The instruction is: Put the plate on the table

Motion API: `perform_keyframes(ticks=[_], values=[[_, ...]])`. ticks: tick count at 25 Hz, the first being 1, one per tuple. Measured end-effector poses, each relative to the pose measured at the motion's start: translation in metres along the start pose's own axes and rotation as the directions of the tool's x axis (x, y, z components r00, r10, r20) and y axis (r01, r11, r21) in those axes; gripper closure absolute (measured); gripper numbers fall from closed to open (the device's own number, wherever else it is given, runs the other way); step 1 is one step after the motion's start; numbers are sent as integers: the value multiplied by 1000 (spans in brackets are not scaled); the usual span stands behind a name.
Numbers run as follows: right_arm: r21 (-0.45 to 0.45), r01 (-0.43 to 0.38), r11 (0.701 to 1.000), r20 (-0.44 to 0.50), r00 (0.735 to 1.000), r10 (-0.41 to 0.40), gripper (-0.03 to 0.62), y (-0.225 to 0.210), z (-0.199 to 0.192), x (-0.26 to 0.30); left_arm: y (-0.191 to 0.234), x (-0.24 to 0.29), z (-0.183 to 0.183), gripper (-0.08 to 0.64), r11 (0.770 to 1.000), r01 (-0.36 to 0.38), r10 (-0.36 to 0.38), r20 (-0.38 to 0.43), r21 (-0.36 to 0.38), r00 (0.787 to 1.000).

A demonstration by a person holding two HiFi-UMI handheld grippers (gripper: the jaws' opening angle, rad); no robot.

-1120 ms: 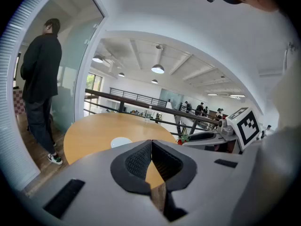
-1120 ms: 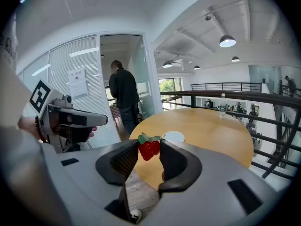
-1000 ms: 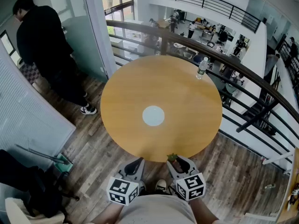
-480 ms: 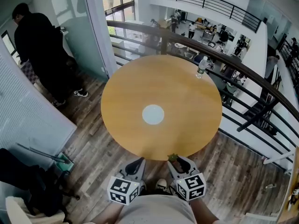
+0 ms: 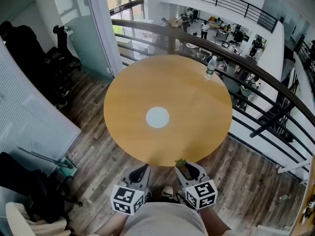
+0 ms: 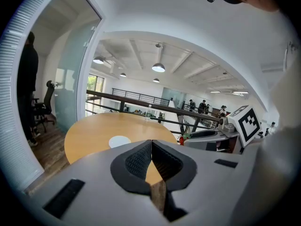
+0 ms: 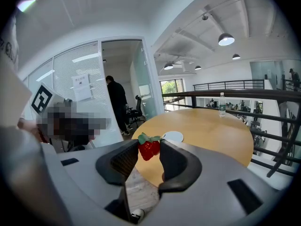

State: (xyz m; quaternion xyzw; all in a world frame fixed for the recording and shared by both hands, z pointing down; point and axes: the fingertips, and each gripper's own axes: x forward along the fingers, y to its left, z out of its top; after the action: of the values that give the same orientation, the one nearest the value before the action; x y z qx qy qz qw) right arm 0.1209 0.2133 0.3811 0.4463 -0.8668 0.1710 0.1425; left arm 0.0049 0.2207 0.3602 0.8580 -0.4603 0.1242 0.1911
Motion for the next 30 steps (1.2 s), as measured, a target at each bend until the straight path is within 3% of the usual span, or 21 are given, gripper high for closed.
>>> perform_keyframes(ticks=[7, 14, 22, 30], values=[[-5, -26, 1000, -3, 1000, 26, 439, -13, -7, -8, -13, 2, -7, 537, 999, -34, 35, 11, -24, 999], [8, -38, 999, -21, 999, 38, 439, -13, -7, 6, -1, 11, -3, 537, 998, -41, 41, 8, -38, 999], [27, 10, 1000, -30, 1000, -9, 439, -26, 9, 52, 42, 41, 9, 537, 999, 5, -5, -4, -39, 1000], [48, 105, 993, -18, 994, -105, 439, -45, 49, 122, 119, 77, 43, 537, 998, 68, -68, -18, -9, 997]])
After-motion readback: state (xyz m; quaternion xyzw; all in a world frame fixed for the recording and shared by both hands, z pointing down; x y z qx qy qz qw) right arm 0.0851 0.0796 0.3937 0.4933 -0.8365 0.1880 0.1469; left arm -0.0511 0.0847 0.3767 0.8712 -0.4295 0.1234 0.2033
